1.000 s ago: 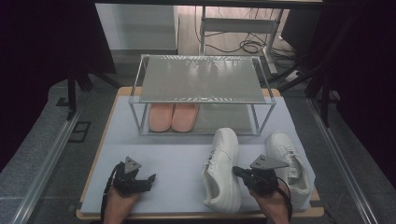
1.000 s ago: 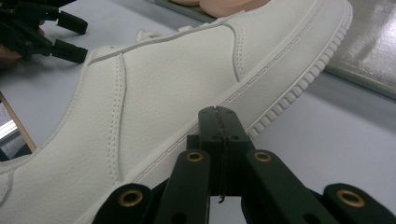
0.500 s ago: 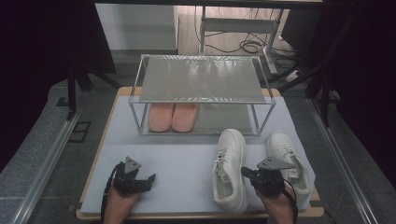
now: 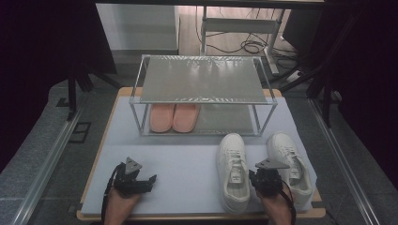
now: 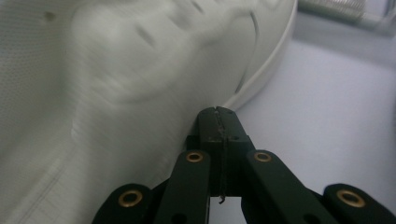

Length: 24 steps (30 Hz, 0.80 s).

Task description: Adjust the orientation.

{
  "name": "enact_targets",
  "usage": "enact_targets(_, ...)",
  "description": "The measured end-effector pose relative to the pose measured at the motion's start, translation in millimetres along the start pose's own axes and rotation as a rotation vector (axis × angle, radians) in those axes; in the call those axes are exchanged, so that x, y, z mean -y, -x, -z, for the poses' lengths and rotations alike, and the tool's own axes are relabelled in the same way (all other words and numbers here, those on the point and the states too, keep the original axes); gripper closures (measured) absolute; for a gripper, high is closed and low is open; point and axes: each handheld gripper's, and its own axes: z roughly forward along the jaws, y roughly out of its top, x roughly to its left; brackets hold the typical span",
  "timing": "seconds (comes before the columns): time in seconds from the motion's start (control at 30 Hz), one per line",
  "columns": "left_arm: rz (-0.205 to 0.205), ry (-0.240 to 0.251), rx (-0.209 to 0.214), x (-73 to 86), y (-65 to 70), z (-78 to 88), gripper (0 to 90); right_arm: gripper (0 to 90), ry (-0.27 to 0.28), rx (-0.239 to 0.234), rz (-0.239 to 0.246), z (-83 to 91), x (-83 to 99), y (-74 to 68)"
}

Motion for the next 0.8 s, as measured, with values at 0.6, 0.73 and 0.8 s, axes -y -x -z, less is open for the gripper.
enact_targets(0.6, 0.0, 0.0, 0.0, 0.0, 0.1, 0.0, 14.6, 90.0, 0.009, -0.006, -0.104, -17.3, -5.6, 11.7)
enact_targets(0.73, 0.0, 0.0, 0.0, 0.0, 0.0, 0.0, 14.6, 90.0, 0.014, -0.026, -0.1, -21.5, -8.5, 11.0)
enact_targets(0.8, 0.0, 0.0, 0.0, 0.1, 0.0, 0.1, 14.6, 90.0, 0.014, -0.04, -0.093, -25.1, -11.4, 9.5)
